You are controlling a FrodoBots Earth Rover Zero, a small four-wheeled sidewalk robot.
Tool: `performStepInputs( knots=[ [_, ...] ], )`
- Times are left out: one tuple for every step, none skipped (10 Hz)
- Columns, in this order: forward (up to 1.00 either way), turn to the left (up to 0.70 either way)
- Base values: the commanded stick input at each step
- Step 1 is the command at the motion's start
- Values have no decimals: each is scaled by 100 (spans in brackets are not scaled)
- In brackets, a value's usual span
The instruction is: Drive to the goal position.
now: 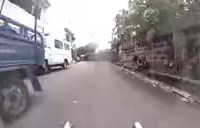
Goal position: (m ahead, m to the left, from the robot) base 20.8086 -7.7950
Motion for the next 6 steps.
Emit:
performStepInputs(
  knots=[
    [70,0],
    [70,1],
    [70,9],
    [70,14],
    [70,14],
    [70,14]
  ],
)
